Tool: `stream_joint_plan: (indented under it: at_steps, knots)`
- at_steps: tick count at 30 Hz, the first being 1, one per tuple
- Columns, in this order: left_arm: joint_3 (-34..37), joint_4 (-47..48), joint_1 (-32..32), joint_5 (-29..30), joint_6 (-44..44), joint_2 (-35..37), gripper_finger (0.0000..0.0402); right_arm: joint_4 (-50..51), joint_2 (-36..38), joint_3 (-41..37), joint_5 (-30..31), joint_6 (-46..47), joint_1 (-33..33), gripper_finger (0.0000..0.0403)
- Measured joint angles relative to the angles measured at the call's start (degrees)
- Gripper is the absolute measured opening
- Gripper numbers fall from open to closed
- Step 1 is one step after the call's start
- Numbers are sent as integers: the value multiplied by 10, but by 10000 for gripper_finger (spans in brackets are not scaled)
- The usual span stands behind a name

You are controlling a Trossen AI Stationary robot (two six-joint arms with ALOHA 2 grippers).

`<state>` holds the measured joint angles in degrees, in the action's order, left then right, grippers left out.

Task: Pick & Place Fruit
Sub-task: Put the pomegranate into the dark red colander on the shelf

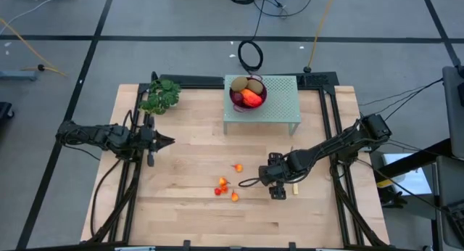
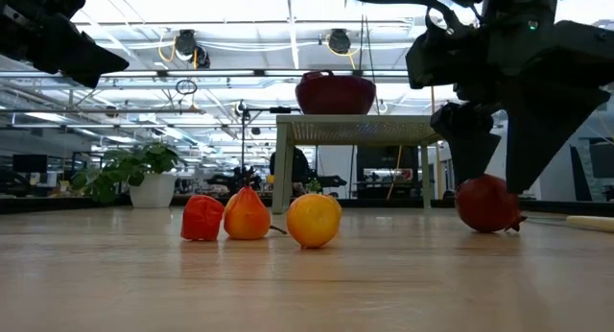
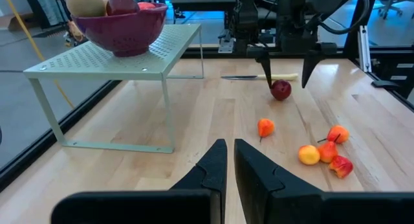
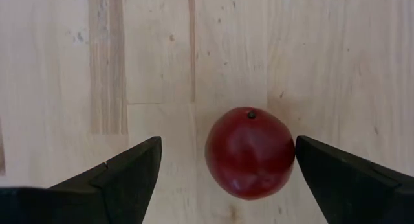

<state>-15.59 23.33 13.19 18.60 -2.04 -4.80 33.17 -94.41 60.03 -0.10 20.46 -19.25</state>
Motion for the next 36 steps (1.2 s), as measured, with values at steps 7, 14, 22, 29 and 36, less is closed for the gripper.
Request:
stream_joint_plan:
  at_steps: [7,14,22,29,36]
  knots:
    - [0,0,0,0,0,0,33,-8,0,-9,0,-2,0,350]
    - [0,0,0,0,0,0,33,-8,0,-10,0,-2,0,350]
    - [0,0,0,0,0,0,33,-8,0,-10,0,-3,0,350]
    - [0,0,0,0,0,0,33,-8,0,-10,0,-4,0,350]
    - [0,0,0,0,0,0,33,-8,0,-10,0,-4,0,350]
